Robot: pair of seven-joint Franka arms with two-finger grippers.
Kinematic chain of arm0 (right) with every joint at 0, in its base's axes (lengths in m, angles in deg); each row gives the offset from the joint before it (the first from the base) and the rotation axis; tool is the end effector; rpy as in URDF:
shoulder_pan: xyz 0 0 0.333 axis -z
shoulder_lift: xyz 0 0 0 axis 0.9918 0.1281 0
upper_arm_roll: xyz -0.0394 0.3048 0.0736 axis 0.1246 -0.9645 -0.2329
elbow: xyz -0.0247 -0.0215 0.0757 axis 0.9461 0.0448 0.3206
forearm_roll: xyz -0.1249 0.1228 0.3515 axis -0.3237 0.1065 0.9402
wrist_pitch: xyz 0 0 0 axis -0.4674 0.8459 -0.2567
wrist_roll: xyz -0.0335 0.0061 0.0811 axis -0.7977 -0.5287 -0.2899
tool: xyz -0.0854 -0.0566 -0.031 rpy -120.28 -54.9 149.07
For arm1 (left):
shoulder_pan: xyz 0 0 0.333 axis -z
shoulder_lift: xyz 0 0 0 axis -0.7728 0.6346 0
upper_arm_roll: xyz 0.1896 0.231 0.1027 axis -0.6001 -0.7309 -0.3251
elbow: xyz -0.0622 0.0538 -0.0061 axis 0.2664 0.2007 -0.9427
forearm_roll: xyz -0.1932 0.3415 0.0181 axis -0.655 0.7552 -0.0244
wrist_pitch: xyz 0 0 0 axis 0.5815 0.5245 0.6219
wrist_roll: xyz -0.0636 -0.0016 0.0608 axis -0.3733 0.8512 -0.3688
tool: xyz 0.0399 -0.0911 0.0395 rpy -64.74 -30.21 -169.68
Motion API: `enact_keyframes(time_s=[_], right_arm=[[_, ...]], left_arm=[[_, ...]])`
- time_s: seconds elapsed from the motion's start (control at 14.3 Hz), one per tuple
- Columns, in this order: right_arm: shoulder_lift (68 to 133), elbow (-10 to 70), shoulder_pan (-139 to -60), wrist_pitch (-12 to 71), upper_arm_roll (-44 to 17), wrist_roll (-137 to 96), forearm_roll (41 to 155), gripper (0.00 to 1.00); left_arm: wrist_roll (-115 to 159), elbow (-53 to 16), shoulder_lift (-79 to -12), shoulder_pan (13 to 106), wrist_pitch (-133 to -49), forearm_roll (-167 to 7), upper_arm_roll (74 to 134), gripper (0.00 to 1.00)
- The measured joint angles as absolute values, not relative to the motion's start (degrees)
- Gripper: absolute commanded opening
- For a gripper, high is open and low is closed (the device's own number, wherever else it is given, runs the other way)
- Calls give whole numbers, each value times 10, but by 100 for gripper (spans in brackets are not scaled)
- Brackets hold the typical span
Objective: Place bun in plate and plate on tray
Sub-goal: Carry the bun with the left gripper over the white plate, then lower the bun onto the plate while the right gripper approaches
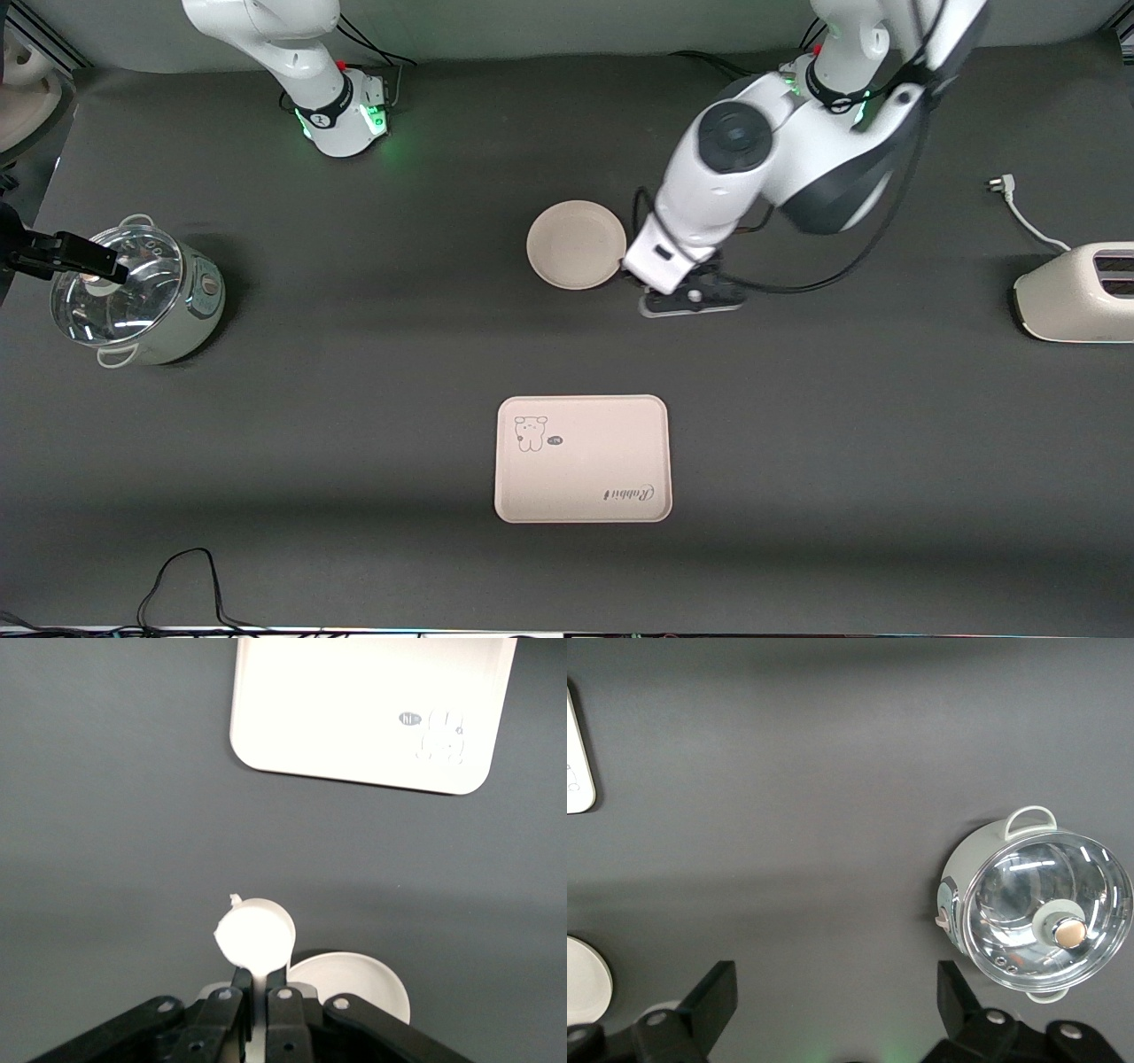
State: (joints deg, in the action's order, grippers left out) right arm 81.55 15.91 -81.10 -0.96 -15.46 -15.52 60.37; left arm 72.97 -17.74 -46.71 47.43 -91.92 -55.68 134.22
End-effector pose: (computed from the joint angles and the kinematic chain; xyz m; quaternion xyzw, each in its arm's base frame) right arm 0.5698 -0.0525 0.6112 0.9980 -0.0482 -0.0413 0.0055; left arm 0.4995 -0.4096 0.4106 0.9961 0.0733 -0.0093 0.0487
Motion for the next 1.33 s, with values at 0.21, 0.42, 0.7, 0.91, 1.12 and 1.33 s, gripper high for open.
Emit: enact_keyframes(time_s=[0.21, 0.42, 0.7, 0.91, 1.12, 1.33], right_arm=[[815, 160, -811, -9, -155, -155, 604, 100], [815, 160, -811, -9, -155, -155, 604, 100], [815, 160, -811, -8, -155, -155, 604, 100], [811, 165, -812, -9, -156, -155, 604, 100], [773, 213, -829, -6, -159, -138, 609, 100], [710, 289, -877, 13, -161, -79, 611, 100]], left_arm=[[859, -198, -403, 538, -938, -452, 1336, 0], [947, -205, -356, 583, -939, -408, 1333, 0], [1027, -236, -328, 622, -994, -375, 1317, 0], [1063, -252, -318, 663, -1033, -366, 1282, 16], [1084, -255, -313, 699, -1052, -366, 1249, 95], [1094, -255, -311, 710, -1054, -365, 1244, 100]])
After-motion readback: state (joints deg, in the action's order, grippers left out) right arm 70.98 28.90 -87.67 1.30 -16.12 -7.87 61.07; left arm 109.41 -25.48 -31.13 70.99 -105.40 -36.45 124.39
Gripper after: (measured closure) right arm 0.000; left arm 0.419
